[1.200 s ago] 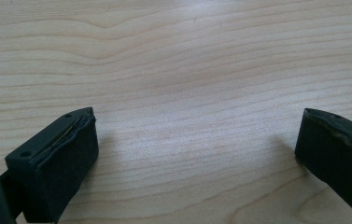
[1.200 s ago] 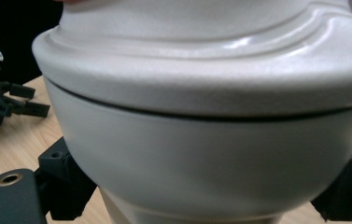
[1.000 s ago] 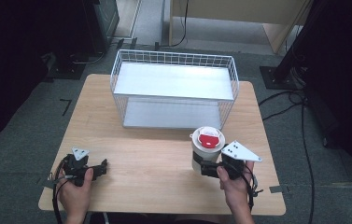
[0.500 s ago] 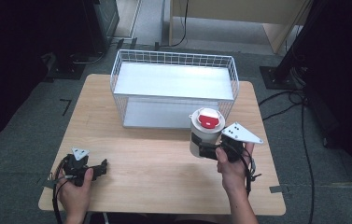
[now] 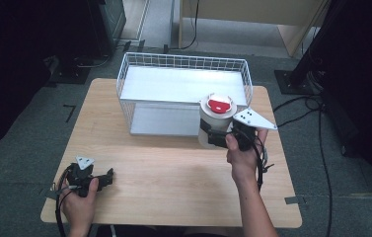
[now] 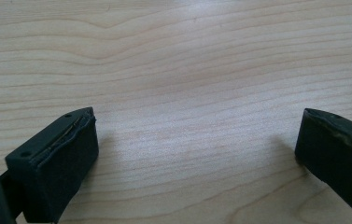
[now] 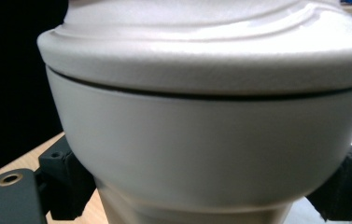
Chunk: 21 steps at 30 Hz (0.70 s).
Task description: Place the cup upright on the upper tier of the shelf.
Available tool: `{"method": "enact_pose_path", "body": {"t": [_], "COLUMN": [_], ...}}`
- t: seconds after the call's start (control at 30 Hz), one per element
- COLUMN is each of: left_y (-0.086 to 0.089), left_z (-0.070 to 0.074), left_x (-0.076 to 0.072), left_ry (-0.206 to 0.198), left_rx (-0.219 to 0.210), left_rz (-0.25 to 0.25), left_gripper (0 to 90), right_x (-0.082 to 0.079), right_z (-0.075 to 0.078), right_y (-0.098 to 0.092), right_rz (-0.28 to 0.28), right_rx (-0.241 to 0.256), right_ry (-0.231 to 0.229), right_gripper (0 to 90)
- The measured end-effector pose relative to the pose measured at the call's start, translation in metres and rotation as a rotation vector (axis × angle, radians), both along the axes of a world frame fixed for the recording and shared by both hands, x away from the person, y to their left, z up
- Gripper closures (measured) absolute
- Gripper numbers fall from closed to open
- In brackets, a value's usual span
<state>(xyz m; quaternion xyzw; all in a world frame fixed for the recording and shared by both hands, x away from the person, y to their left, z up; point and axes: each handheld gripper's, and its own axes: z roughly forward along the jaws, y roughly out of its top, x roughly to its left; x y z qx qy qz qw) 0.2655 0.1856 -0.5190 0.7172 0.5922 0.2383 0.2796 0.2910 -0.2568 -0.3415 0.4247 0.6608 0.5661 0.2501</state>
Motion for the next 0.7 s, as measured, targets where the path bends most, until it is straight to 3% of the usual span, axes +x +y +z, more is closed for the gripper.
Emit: {"method": "enact_pose_path", "body": {"t": [0.33,0.7], "left_y": [0.0,0.0], "left_z": [0.0,0.0], "left_x": [0.0,0.0], "left_ry": [0.0,0.0], "left_rx": [0.0,0.0], "left_rz": [0.0,0.0], "left_gripper": [0.0,0.0], "right_x": [0.026,0.051], "right_z": [0.029,0.05], "right_y": [0.01,0.024], "right_rz": [0.001,0.008], "right_rx": [0.001,-0.005], "right_ry": [-0.037,-0.053], "right_gripper": [12.0,12.0]}}
